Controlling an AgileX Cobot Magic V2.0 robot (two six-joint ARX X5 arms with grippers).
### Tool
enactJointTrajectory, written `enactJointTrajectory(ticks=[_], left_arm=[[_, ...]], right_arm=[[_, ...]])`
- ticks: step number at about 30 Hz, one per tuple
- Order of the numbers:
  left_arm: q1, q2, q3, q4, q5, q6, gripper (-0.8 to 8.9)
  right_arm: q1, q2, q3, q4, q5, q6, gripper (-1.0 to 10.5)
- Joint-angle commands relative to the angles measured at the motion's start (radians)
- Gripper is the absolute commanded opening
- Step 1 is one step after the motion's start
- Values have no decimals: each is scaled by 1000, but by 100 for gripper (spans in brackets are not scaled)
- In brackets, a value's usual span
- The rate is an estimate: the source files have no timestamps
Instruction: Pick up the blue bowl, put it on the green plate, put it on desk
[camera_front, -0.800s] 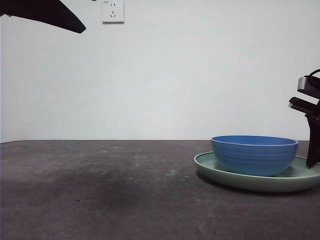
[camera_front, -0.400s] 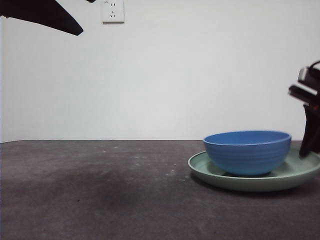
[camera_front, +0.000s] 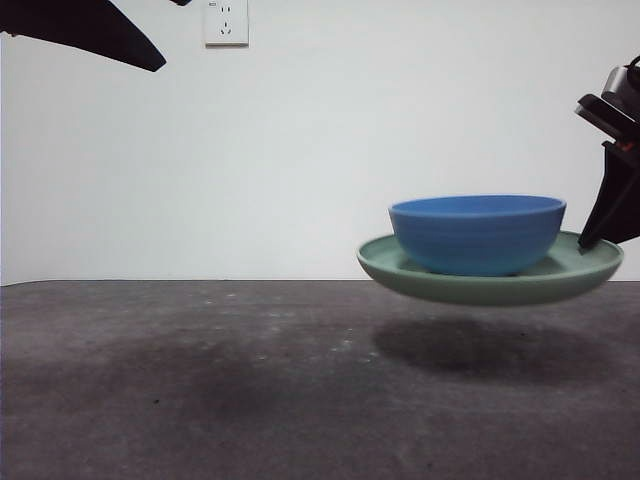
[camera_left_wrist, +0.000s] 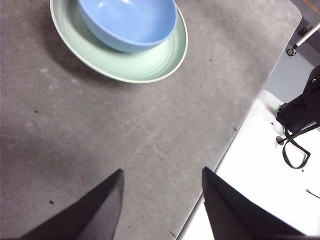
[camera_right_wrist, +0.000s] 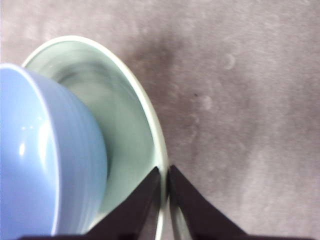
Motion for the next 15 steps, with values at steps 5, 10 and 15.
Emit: enactJointTrajectory(ticks=[5,10,15], left_arm=[[-6,6,9,6,2,2,249],[-6,6,9,6,2,2,249],[-6,6,9,5,2,2,249]], right_arm=[[91,-9,21,52,-12,92,14],[191,-5,21,120,37,163,14],[281,31,21,183,76,227,14]])
